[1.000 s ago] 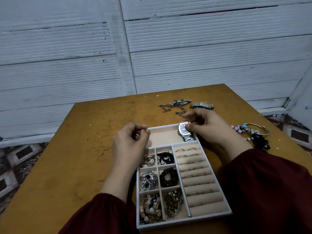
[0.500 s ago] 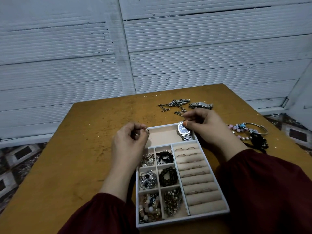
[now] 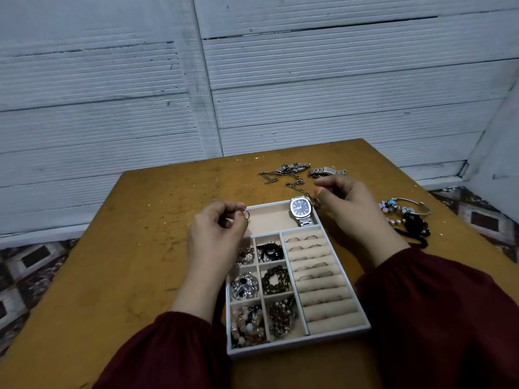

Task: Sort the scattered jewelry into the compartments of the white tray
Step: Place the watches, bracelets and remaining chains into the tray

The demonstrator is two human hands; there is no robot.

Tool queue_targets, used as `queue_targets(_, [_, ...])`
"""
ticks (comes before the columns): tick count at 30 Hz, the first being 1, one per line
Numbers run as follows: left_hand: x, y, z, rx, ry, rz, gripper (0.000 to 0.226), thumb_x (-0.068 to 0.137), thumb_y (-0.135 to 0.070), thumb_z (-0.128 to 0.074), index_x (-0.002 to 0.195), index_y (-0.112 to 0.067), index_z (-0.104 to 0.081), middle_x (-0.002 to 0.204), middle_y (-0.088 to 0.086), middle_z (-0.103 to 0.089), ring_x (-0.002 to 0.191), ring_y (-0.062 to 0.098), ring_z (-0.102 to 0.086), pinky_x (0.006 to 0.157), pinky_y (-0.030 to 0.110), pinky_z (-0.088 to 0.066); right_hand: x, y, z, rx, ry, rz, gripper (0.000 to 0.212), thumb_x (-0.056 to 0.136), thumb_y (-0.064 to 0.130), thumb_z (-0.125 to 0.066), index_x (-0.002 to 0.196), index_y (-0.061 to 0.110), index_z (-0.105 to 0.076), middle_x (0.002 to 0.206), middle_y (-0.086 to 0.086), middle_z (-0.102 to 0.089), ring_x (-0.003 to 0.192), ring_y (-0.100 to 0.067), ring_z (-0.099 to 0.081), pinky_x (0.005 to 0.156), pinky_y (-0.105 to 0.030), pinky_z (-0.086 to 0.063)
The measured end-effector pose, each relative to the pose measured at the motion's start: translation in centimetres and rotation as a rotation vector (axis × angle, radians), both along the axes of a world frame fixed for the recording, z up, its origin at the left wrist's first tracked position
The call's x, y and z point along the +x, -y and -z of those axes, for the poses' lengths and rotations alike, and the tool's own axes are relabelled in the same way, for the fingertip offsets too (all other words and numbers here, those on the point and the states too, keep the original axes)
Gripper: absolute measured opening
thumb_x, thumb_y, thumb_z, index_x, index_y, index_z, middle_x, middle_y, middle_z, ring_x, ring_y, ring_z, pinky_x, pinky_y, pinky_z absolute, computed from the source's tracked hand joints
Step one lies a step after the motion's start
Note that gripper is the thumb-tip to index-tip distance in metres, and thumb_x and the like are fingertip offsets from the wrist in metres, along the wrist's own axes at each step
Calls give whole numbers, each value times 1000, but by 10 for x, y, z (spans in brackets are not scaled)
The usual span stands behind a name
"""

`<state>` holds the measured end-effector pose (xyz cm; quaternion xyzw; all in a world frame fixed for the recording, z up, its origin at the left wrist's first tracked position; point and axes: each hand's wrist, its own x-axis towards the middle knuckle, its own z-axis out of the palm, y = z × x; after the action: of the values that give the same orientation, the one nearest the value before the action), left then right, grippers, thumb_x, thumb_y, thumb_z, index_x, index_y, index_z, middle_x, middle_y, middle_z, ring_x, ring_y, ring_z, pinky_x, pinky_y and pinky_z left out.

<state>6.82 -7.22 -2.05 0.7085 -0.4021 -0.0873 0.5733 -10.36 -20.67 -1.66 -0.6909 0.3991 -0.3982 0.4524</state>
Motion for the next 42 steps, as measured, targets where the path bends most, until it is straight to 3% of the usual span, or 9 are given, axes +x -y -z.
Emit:
queue_targets(6, [-13, -15, -14, -45, 12, 46, 22, 85, -11, -64, 84, -32, -68, 79, -8, -67, 67, 13, -59, 60, 35, -53, -33, -31, -6, -151, -202, -12, 25, 92, 17, -58, 116, 25, -61, 108, 13, -62, 98, -3, -58, 76, -14, -43])
queue_targets(9, [-26, -25, -19, -28, 34, 78, 20, 86, -9, -64, 88, -27, -69, 78, -9, -67, 64, 2, -59, 59, 27, -52, -53, -50, -7, -258, -394, -44, 35, 92, 18, -58, 127, 27, -55, 126, 10, -57, 118, -9, -51, 97, -25, -41])
queue_targets(13, [-47, -37, -25, -25, 94, 102, 15, 86, -10, -63, 91, -23, -70, 79, -8, -66, 61, -6, -55, 54, 11, -44, -75, -74, -2, -306, -559, -102, 41, 94, 18, -54, 134, 27, -49, 134, 8, -53, 127, -11, -46, 104, -25, -35])
queue_targets(19, [-76, -52, -21, -44, 205, 121, 20, 83, -11, -67, 86, -31, -69, 80, -11, -68, 69, 0, -58, 66, 24, -50, -95, -96, 12, -397, -821, -186, 47, 100, 26, -40, 146, 29, -32, 153, 9, -31, 144, -13, -22, 116, -32, -19])
queue_targets(21, [-86, -57, -15, -32, 216, 137, 21, 82, -10, -67, 88, -30, -69, 83, -9, -68, 79, 10, -61, 73, 34, -54, -98, -100, 15, -403, -888, -197, 48, 101, 30, -33, 149, 32, -26, 157, 12, -22, 146, -13, -13, 117, -32, -10])
queue_targets(24, [-100, -64, -7, -42, 264, 158, 15, 82, -15, -65, 91, -26, -70, 81, -17, -64, 81, 17, -61, 74, 43, -54, -102, -106, 17, -419, -928, -196, 47, 102, 33, -27, 149, 34, -23, 158, 12, -15, 147, -13, -7, 117, -31, -4])
queue_targets(27, [-111, -72, -1, -57, 365, 155, 15, 78, -22, -63, 91, -23, -72, 78, -26, -58, 80, 16, -61, 73, 38, -51, -102, -108, 18, -428, -942, -184, 48, 102, 37, -25, 149, 35, -21, 159, 12, -13, 147, -13, -6, 118, -34, -3])
queue_targets(36, [-125, -79, 22, -103, 690, 153, 18, 83, -27, -58, 88, -15, -71, 81, -10, -67, 75, 17, -54, 64, 37, -50, -104, -109, 20, -438, -947, -195, 50, 101, 44, -25, 150, 34, -21, 159, 11, -13, 147, -14, -6, 119, -34, -4])
queue_targets(42, [-124, -79, 22, -106, 720, 107, 17, 83, -26, -58, 88, -17, -71, 80, -10, -68, 75, 17, -52, 64, 38, -50, -105, -109, 20, -438, -946, -198, 49, 101, 43, -24, 150, 35, -20, 159, 12, -13, 147, -13, -5, 119, -34, -4])
